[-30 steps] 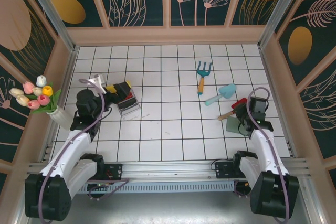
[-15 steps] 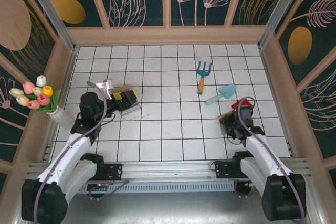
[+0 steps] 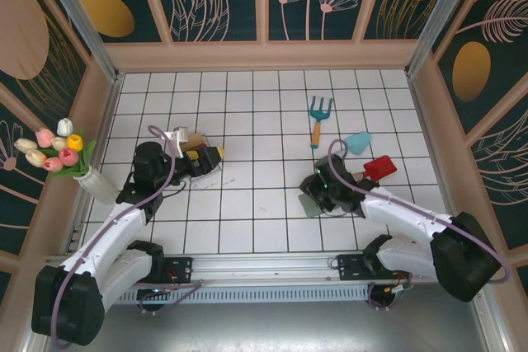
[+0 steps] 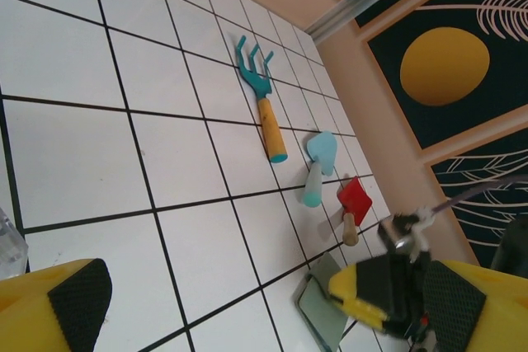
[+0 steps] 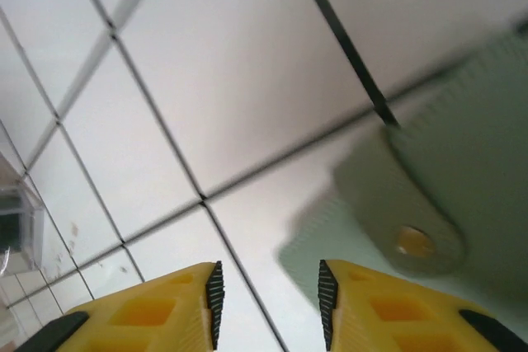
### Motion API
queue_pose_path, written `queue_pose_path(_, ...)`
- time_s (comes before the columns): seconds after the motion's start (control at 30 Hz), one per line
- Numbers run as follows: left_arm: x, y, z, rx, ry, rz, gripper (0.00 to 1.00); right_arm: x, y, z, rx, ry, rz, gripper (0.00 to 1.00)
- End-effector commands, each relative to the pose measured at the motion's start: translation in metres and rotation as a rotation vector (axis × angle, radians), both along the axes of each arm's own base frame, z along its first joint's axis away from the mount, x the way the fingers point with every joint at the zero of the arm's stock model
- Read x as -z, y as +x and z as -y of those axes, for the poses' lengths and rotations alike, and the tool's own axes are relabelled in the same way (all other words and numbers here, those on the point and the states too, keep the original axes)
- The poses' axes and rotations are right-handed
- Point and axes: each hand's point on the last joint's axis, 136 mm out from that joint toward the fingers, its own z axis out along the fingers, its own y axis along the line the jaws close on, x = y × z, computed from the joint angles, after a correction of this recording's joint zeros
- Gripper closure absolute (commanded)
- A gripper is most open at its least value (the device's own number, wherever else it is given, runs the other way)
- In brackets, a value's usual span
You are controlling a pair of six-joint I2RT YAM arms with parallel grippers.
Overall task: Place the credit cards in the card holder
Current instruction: Rotate the card holder at the bottom-center of the table.
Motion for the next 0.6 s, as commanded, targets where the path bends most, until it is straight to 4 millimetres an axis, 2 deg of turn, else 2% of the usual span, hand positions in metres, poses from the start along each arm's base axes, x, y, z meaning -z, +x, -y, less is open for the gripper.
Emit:
queue_pose_path(0.0, -0.007, -0.004, 0.005, 0.043, 0.012, 0.022, 0.01, -0.01, 0.011, 0.052, 0.013, -0.294, 0.029, 0.58)
queue_pose_path(0.03, -0.004, -0.005, 0.005, 0.039, 0.014, 0.015, 0.01, -0.008, 0.012, 0.066, 0.029, -0.323, 0.014, 0.56)
queue_pose_path(0.1, -0.001, -0.007, 0.004, 0.034, 0.01, 0.006, 0.01, -0.002, 0.015, 0.074, 0.014, -0.303, 0.004, 0.55)
queue_pose_path(0.37, 0.0, -0.006, 0.003, 0.025, 0.008, -0.002, 0.01, 0.023, 0.0, 0.077, -0.013, -0.262, -0.046, 0.55)
queue_pose_path(0.57, -0.001, -0.006, 0.004, 0.032, 0.003, -0.002, 0.01, 0.04, -0.009, 0.078, -0.021, -0.276, -0.086, 0.46)
